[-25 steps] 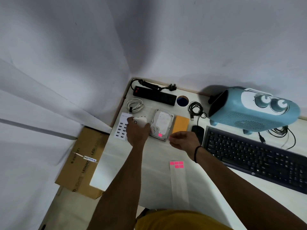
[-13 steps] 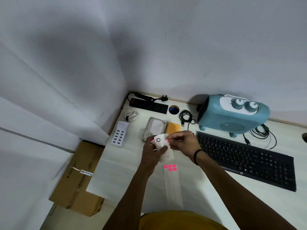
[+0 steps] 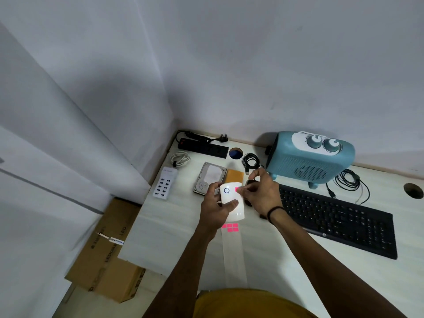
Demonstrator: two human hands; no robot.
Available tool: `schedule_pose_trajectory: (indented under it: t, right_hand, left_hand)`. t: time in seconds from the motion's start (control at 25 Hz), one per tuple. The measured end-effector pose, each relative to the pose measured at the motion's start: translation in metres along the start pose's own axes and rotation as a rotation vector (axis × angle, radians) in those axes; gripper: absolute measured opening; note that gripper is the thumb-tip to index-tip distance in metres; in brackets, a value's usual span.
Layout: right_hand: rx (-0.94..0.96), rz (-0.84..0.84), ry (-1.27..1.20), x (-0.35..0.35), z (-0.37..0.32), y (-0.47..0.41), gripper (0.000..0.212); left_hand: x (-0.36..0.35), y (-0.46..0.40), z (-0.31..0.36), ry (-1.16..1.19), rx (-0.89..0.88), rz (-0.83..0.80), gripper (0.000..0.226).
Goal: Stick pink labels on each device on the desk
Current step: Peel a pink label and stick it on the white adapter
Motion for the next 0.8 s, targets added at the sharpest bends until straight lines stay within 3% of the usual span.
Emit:
schedule_pose_trajectory:
  t: [0.48, 0.68, 0.8]
  right_hand:
    - [-0.025, 0.094, 0.14, 0.021, -0.005, 0.0, 0.05]
    - [-0.037, -0.126, -0.083, 0.005, -0.005, -0.004, 0.016]
    - [-0.085, -0.186, -0.226, -0.005, 0.001, -0.009, 0.009]
  left_hand:
    - [-0.005, 0.005, 0.019, 0.099, -0.06, -0.034, 0.057]
    - [-0.001, 0.0, 0.027, 0.11, -0.077, -0.083, 0.055]
    - [0.007, 0.0, 0.018, 0.141, -0.03, -0.076, 0.056]
Point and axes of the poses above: each hand's wrist, its own y-axis away from the middle knuckle, its own x-axis out of the back of the hand, z = x × y, the point moved 10 cm from there along -y, towards the middle knuckle, and after that the axes turned 12 degrees about -x, right-handed, at the moved point
